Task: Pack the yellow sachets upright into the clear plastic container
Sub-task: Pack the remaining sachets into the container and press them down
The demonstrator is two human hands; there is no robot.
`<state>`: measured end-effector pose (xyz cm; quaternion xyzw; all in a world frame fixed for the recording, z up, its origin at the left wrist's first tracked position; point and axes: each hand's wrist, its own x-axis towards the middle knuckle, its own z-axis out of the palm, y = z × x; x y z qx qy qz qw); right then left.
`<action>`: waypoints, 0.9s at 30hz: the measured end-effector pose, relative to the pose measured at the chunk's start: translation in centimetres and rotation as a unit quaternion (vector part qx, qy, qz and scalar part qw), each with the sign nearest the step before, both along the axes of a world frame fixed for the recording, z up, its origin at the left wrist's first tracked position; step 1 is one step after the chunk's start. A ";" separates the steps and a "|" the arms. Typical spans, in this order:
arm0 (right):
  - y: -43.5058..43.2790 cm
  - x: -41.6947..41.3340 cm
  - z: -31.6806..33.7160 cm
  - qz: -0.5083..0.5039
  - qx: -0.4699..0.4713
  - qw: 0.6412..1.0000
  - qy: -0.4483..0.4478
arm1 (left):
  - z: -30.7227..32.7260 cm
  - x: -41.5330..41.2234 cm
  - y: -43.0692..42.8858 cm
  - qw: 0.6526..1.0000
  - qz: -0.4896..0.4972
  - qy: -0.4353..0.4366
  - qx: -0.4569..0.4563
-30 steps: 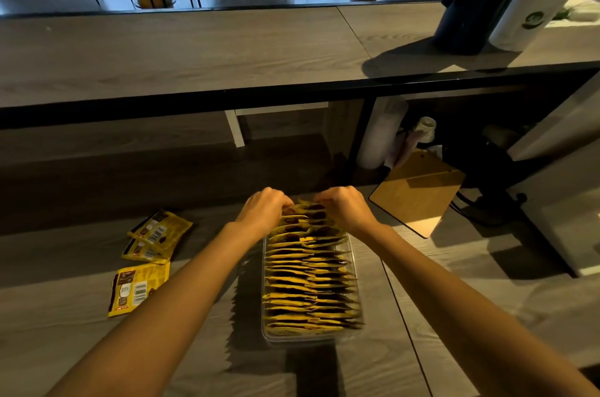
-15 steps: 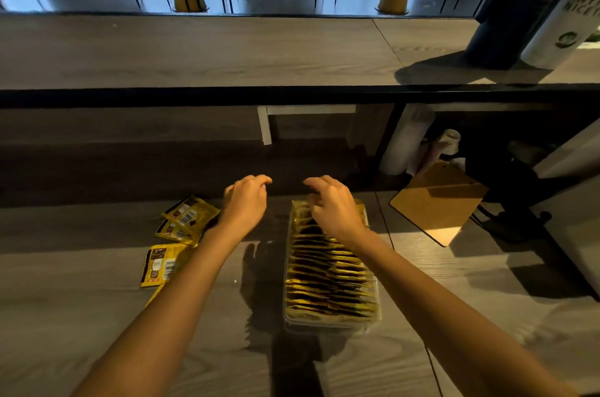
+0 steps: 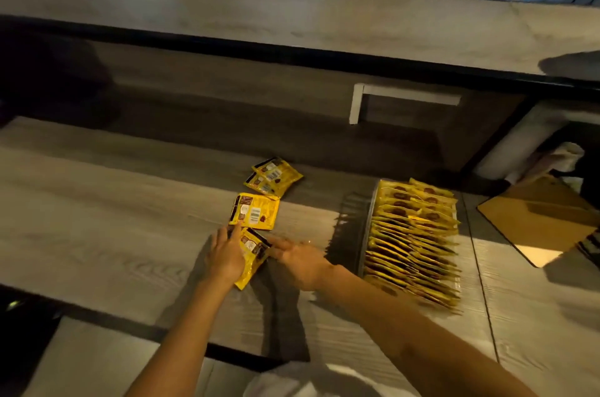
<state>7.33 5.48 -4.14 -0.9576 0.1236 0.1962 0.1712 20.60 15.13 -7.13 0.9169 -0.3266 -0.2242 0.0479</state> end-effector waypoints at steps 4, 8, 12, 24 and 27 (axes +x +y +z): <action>0.7 0.5 -0.9 0.045 -0.041 0.998 0.026 | -0.2 -0.4 1.6 0.996 -0.016 -0.062 -0.068; 0.0 0.5 -0.7 -0.018 -0.070 0.997 -0.015 | -0.7 -2.0 1.5 0.997 -0.046 -0.003 -0.066; -1.3 -0.6 -0.7 -0.097 -0.056 0.992 -0.053 | -0.6 -3.5 0.3 0.993 -0.114 -0.038 -0.001; -3.4 -1.7 1.0 -0.259 0.125 0.948 -0.133 | 4.1 -3.0 -3.5 0.980 -0.071 0.107 -0.154; -4.7 -1.7 1.8 -0.318 0.125 0.926 -0.158 | 5.3 -2.1 -4.8 0.957 -0.017 0.214 -0.195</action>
